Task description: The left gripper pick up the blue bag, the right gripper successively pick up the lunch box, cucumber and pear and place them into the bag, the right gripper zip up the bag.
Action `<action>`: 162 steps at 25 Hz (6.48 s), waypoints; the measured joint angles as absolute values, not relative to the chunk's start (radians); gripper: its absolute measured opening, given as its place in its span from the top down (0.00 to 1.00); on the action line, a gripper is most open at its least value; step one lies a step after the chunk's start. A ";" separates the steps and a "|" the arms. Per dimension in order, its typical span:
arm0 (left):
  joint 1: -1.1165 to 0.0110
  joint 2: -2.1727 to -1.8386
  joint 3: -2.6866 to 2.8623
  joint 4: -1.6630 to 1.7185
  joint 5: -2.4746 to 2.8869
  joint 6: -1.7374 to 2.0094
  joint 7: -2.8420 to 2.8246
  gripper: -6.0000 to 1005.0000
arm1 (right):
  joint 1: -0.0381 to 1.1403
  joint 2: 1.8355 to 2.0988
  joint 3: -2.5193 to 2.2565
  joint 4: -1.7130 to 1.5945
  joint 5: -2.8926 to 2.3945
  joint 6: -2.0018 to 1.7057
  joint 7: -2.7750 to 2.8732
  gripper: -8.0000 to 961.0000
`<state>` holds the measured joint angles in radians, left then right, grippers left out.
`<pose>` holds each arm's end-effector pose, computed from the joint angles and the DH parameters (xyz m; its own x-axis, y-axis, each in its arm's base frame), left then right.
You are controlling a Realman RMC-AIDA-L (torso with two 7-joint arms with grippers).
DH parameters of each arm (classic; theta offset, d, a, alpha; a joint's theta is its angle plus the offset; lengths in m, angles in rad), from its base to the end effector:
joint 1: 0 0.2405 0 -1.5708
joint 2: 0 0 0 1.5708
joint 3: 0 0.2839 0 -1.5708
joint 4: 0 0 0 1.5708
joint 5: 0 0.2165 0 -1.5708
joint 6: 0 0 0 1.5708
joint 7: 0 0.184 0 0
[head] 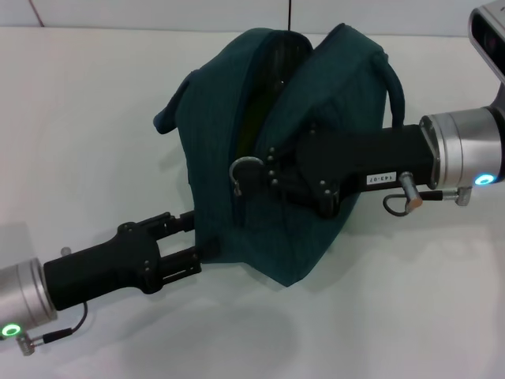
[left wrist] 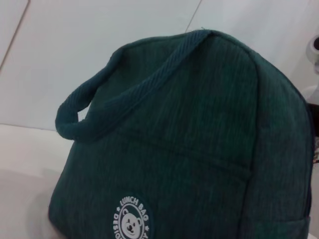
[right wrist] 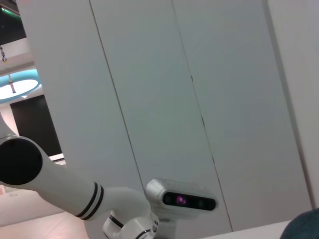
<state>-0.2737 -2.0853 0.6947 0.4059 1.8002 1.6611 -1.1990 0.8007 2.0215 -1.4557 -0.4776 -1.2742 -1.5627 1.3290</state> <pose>-0.3223 0.2599 -0.0699 0.5401 0.4558 0.7075 0.6484 -0.7613 -0.0045 0.1159 0.3596 -0.0988 0.7777 -0.1719 -0.6047 -0.0656 -0.9788 0.1940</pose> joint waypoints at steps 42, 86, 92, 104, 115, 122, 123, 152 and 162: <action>-0.272 -2.087 0.799 0.344 1.799 1.558 -1.023 0.94 | 0.696 2.023 -1.443 -0.468 -0.981 -1.473 1.241 0.98; -0.336 -2.089 0.798 0.307 1.551 1.732 -0.938 0.66 | 0.626 2.020 -1.523 -0.478 -0.967 -1.532 1.133 0.98; -0.335 -2.089 0.810 0.307 1.557 1.732 -0.935 0.86 | 0.601 2.020 -1.503 -0.479 -0.934 -1.542 1.121 0.98; -0.331 -2.069 0.924 0.317 1.564 1.753 -0.936 0.94 | 0.544 2.021 -1.467 -0.467 -0.830 -1.532 1.083 0.98; -0.259 -2.040 0.828 0.399 1.527 1.800 -0.938 0.94 | 0.533 2.017 -1.488 -0.461 -0.835 -1.571 1.082 0.98; -0.253 -2.029 0.768 0.422 1.537 1.769 -0.935 0.94 | 0.512 2.021 -1.503 -0.442 -0.817 -1.589 1.050 0.98; -0.254 -2.029 0.768 0.422 1.538 1.764 -0.935 0.94 | 0.509 2.021 -1.492 -0.428 -0.801 -1.577 1.045 0.98; -0.350 -2.018 0.769 0.485 1.532 1.762 -1.146 0.90 | 0.485 2.024 -1.538 -0.334 -0.746 -1.522 1.029 0.98; -0.425 -1.995 0.773 0.678 1.598 1.804 -1.455 0.49 | 0.481 2.025 -1.568 -0.334 -0.747 -1.542 1.016 0.98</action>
<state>-0.4247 -1.9948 0.7735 0.6780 1.5983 1.8045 -1.4549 0.4813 2.0249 -1.5683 -0.3345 -0.7472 -1.5416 1.0161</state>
